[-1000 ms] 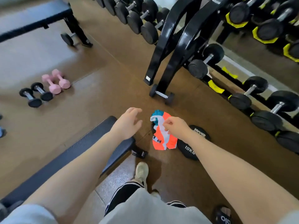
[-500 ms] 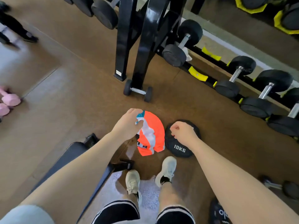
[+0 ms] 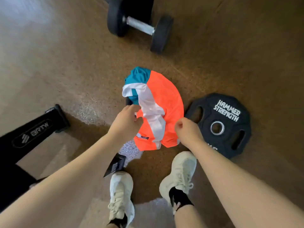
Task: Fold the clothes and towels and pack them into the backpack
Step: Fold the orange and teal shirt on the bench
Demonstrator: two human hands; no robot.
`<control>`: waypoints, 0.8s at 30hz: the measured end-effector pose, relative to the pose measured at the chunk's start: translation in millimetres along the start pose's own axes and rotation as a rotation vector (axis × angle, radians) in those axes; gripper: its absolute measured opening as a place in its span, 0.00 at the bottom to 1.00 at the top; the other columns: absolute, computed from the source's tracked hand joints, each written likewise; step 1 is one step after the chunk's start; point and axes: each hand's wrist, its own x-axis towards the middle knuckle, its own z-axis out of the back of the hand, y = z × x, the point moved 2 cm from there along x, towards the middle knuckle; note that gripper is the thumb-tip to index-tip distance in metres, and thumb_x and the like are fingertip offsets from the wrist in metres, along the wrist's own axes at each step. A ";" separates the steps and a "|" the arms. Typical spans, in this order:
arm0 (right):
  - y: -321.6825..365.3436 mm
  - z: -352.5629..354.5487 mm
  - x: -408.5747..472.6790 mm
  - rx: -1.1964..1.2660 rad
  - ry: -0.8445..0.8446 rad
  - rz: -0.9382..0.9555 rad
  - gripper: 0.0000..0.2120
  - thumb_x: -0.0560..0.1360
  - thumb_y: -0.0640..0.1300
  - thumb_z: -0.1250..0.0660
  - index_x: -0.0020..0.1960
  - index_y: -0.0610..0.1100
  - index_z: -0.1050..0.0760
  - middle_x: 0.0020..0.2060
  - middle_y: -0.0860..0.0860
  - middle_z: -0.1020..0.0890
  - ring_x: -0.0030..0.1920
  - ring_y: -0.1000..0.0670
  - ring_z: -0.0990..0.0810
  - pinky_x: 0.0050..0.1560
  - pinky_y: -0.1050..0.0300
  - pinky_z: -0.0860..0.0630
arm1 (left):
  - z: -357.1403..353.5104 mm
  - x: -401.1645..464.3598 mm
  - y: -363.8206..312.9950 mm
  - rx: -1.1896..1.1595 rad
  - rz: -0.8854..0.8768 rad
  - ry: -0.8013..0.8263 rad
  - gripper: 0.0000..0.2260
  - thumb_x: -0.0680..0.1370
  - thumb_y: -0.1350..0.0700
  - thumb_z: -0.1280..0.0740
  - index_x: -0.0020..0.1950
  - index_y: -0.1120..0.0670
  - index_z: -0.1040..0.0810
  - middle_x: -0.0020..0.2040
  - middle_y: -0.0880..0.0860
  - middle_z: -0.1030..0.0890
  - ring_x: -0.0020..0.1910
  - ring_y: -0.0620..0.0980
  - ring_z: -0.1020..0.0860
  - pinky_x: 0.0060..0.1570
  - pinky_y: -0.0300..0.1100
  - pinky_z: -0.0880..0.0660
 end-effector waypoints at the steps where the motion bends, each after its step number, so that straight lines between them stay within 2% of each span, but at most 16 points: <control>1: -6.7 -18.1 19.2 0.005 -0.007 -0.001 0.11 0.78 0.43 0.43 0.54 0.40 0.25 0.55 0.40 0.22 0.55 0.39 0.25 0.52 0.51 0.29 | -15.2 13.4 13.2 0.000 0.015 0.001 0.17 0.76 0.61 0.39 0.65 0.57 0.30 0.58 0.58 0.27 0.54 0.57 0.25 0.46 0.41 0.34; 5: -26.7 -86.4 79.1 -0.012 -0.018 0.005 0.16 0.77 0.49 0.38 0.60 0.41 0.28 0.60 0.41 0.26 0.60 0.39 0.28 0.56 0.47 0.29 | -63.4 53.8 61.6 -0.020 0.070 -0.019 0.17 0.76 0.61 0.39 0.66 0.56 0.30 0.61 0.55 0.27 0.54 0.54 0.25 0.49 0.41 0.33; 7: -30.4 -112.5 96.3 -0.081 -0.004 0.002 0.20 0.75 0.51 0.35 0.61 0.40 0.30 0.60 0.41 0.27 0.60 0.39 0.28 0.55 0.47 0.29 | -77.1 65.7 76.9 -0.038 0.090 -0.060 0.16 0.76 0.61 0.40 0.64 0.56 0.29 0.59 0.55 0.26 0.54 0.54 0.25 0.48 0.41 0.34; 10: -28.0 -131.3 107.0 -0.196 -0.092 0.058 0.13 0.77 0.47 0.38 0.56 0.39 0.28 0.56 0.42 0.25 0.58 0.39 0.27 0.50 0.49 0.31 | -87.5 76.3 88.9 -0.049 0.101 -0.092 0.14 0.76 0.62 0.39 0.61 0.57 0.27 0.58 0.55 0.25 0.55 0.55 0.26 0.49 0.41 0.34; 12: -23.1 -129.5 101.6 -0.182 -0.157 0.121 0.10 0.77 0.44 0.40 0.53 0.39 0.27 0.53 0.42 0.23 0.57 0.40 0.27 0.48 0.50 0.33 | -86.5 75.1 89.1 -0.051 0.102 -0.103 0.13 0.75 0.62 0.40 0.60 0.57 0.26 0.57 0.55 0.25 0.55 0.55 0.26 0.47 0.39 0.35; 14: -16.4 -115.4 82.6 -0.163 -0.177 0.189 0.09 0.77 0.44 0.39 0.50 0.38 0.27 0.50 0.41 0.22 0.55 0.39 0.28 0.48 0.49 0.35 | -76.9 64.2 79.3 -0.061 0.101 -0.121 0.14 0.75 0.63 0.40 0.60 0.57 0.26 0.57 0.56 0.24 0.55 0.55 0.26 0.44 0.37 0.38; 17: 3.8 -73.3 32.4 -0.018 -0.132 0.266 0.08 0.77 0.43 0.38 0.46 0.38 0.28 0.48 0.38 0.22 0.52 0.38 0.26 0.45 0.48 0.37 | -48.6 28.9 51.0 -0.098 0.089 -0.119 0.15 0.75 0.63 0.40 0.61 0.58 0.26 0.58 0.56 0.24 0.56 0.56 0.26 0.47 0.39 0.36; 20: 36.8 -11.6 -29.4 0.144 -0.119 0.288 0.09 0.77 0.43 0.38 0.42 0.45 0.36 0.44 0.34 0.21 0.46 0.35 0.25 0.38 0.52 0.45 | -3.3 -20.3 17.4 -0.089 0.035 -0.100 0.14 0.75 0.64 0.40 0.59 0.57 0.25 0.57 0.56 0.23 0.54 0.56 0.25 0.46 0.38 0.37; 22: 61.4 32.6 -73.5 0.238 -0.146 0.286 0.07 0.77 0.43 0.38 0.42 0.44 0.33 0.43 0.35 0.21 0.45 0.36 0.24 0.38 0.50 0.41 | 37.5 -59.3 -6.4 -0.082 0.016 -0.103 0.13 0.75 0.64 0.40 0.58 0.57 0.24 0.54 0.55 0.22 0.52 0.55 0.25 0.45 0.37 0.37; 24: 86.9 78.9 -118.8 0.302 -0.188 0.276 0.06 0.78 0.42 0.39 0.49 0.40 0.27 0.45 0.39 0.20 0.47 0.38 0.23 0.42 0.49 0.34 | 83.3 -100.5 -32.3 -0.091 0.006 -0.128 0.12 0.75 0.64 0.40 0.57 0.57 0.23 0.52 0.53 0.22 0.49 0.53 0.24 0.44 0.35 0.37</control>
